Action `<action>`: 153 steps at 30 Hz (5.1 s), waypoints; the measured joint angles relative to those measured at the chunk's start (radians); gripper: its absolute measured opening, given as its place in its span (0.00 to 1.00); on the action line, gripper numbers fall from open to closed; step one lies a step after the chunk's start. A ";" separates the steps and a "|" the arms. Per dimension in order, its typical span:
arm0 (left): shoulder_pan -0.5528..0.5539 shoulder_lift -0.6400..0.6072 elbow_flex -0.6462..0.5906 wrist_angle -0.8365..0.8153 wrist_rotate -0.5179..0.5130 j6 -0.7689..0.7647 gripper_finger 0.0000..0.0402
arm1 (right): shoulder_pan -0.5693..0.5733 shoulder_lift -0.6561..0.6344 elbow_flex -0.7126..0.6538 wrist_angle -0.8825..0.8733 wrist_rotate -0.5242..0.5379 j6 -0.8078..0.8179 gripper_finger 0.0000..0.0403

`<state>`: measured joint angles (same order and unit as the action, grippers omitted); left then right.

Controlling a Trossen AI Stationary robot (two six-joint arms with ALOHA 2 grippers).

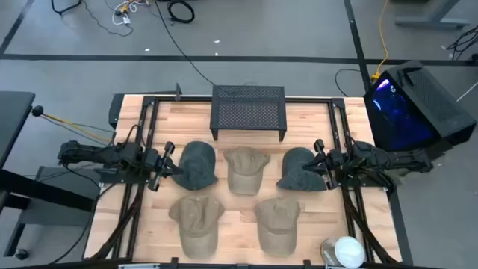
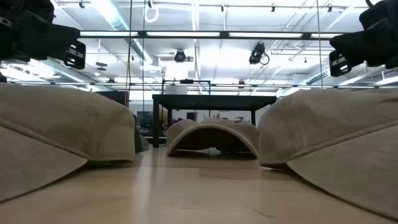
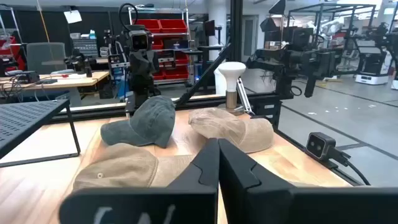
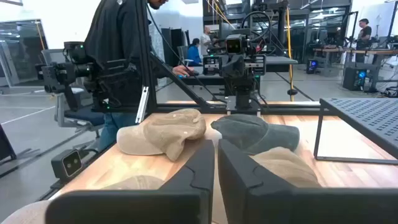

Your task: Pick & Place hat

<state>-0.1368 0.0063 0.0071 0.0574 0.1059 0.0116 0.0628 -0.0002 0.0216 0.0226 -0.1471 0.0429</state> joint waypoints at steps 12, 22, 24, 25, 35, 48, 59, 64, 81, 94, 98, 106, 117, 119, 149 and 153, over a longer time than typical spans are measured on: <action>0.000 0.000 0.000 0.000 0.000 0.000 0.01 | 0.000 0.000 0.000 0.000 0.000 0.000 0.07; 0.000 0.000 0.000 0.000 0.000 0.000 0.01 | 0.000 0.000 0.000 0.000 0.000 0.000 0.07; 0.000 0.000 0.000 0.000 0.000 0.000 0.01 | 0.000 0.000 0.000 0.000 0.000 0.000 0.07; 0.000 0.000 0.000 0.000 0.000 0.000 0.01 | 0.000 0.000 0.000 0.000 0.000 0.000 0.07; 0.000 0.000 0.000 0.000 0.000 0.000 0.01 | 0.000 0.000 0.000 0.000 0.000 0.000 0.07; 0.000 0.000 0.000 0.000 0.000 0.000 0.01 | 0.000 0.000 0.000 0.000 0.000 0.000 0.07; 0.000 0.000 0.000 0.000 0.000 0.000 0.01 | 0.000 0.000 0.000 0.000 0.000 0.000 0.07; 0.000 0.000 0.000 0.000 0.000 0.000 0.01 | 0.000 0.000 0.000 0.000 0.000 0.000 0.07; 0.000 0.000 0.000 0.000 0.000 0.000 0.01 | 0.000 0.000 0.000 0.000 0.000 0.000 0.07; 0.000 0.000 0.000 0.000 0.000 0.000 0.01 | 0.000 0.000 0.000 0.000 0.000 0.000 0.07; 0.000 0.000 0.000 0.000 0.000 0.000 0.01 | 0.000 0.000 0.000 0.000 0.000 0.000 0.07; 0.000 0.000 0.000 0.000 0.000 0.000 0.01 | 0.000 0.000 0.000 0.000 0.000 0.000 0.07; 0.000 0.000 0.000 0.000 0.000 0.000 0.01 | 0.000 0.000 0.000 0.000 0.000 0.001 0.07; 0.000 0.000 0.000 0.000 0.000 0.000 0.01 | 0.000 0.000 0.000 0.000 0.000 0.002 0.07; 0.000 0.000 0.000 0.000 0.000 0.000 0.01 | 0.000 0.000 0.000 0.055 0.009 0.044 0.07; 0.000 0.000 0.000 0.000 0.000 0.000 0.01 | 0.000 0.000 0.000 0.055 0.025 0.054 0.07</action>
<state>-0.1368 0.0063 0.0071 0.0574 0.1059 0.0116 0.0628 -0.0002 0.0219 0.0777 -0.1219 0.0970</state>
